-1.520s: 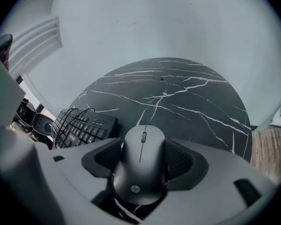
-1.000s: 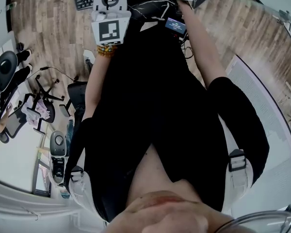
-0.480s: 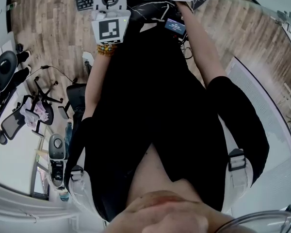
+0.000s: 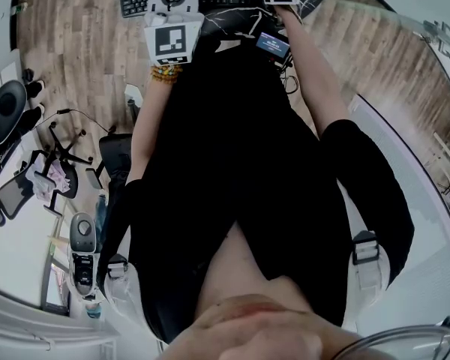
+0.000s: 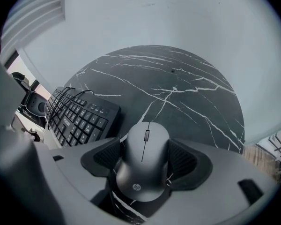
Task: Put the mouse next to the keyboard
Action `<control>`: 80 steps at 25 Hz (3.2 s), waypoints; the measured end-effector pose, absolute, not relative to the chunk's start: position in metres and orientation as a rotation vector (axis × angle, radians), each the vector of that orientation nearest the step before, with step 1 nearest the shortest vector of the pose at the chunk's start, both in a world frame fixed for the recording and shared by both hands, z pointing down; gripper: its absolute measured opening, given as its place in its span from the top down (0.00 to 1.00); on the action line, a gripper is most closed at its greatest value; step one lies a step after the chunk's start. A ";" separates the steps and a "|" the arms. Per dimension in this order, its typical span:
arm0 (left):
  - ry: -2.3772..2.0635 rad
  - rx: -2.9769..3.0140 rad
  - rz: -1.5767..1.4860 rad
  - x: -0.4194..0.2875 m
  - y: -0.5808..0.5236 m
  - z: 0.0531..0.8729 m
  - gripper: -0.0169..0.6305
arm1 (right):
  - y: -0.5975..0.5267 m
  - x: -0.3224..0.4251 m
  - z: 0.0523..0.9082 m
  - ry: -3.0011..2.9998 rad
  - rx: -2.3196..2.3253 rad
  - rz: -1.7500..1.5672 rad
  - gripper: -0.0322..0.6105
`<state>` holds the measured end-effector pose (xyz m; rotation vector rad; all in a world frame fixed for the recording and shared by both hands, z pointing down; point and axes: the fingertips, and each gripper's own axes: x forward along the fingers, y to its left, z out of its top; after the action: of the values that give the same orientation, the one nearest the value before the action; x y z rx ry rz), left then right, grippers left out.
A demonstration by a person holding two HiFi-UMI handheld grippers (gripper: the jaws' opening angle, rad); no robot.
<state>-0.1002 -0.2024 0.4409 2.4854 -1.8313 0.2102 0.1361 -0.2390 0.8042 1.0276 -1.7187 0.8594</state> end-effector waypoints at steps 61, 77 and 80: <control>-1.695 2.732 0.041 -0.040 -0.236 0.393 0.95 | -0.253 0.101 0.408 -2.605 1.639 -0.049 0.79; -1.699 2.745 0.028 -0.038 -0.229 0.390 0.95 | -0.228 0.090 0.393 -2.634 1.638 -0.152 0.87; -1.699 2.745 0.023 -0.038 -0.227 0.391 0.95 | -0.225 0.086 0.394 -2.639 1.623 -0.149 0.87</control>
<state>-0.0381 -0.2274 0.3909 2.7448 -1.6985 0.0232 0.0861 -0.2255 0.3944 1.6232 -2.6388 -0.1493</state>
